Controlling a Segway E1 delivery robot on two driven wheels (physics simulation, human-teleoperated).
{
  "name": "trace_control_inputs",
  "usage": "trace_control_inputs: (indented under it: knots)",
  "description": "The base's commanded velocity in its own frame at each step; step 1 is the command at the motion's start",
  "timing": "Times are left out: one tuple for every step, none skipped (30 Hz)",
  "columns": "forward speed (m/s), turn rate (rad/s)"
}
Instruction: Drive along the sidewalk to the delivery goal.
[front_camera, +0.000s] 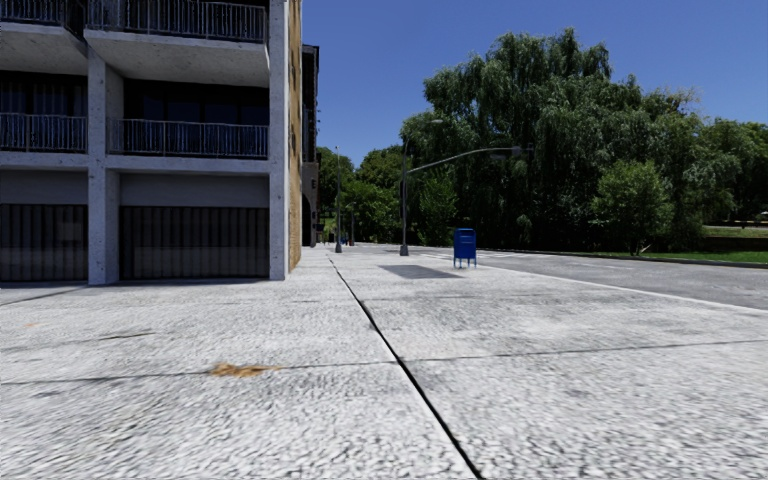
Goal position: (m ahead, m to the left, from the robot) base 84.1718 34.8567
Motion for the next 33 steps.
trace_control_inputs:
  knots:
    - [2.0,0.0]
    - [2.0,0.0]
    - [2.0,0.0]
    - [2.0,0.0]
    - [2.0,0.0]
    - [2.0,0.0]
    - [2.0,0.0]
    - [2.0,0.0]
    - [2.0,0.0]
    - [2.0,0.0]
    - [2.0,0.0]
    - [2.0,0.0]
    - [2.0,0.0]
    - [2.0,0.0]
    - [2.0,0.0]
    - [2.0,0.0]
    - [2.0,0.0]
    - [2.0,0.0]
    - [2.0,0.0]
    - [2.0,0.0]
    - [2.0,0.0]
    - [2.0,0.0]
    - [2.0,0.0]
    - [2.0,0.0]
    - [2.0,0.0]
    - [2.0,0.0]
    - [2.0,0.0]
    - [2.0,0.0]
    - [2.0,0.0]
    - [2.0,0.0]
    - [2.0,0.0]
    - [2.0,0.0]
    - [2.0,0.0]
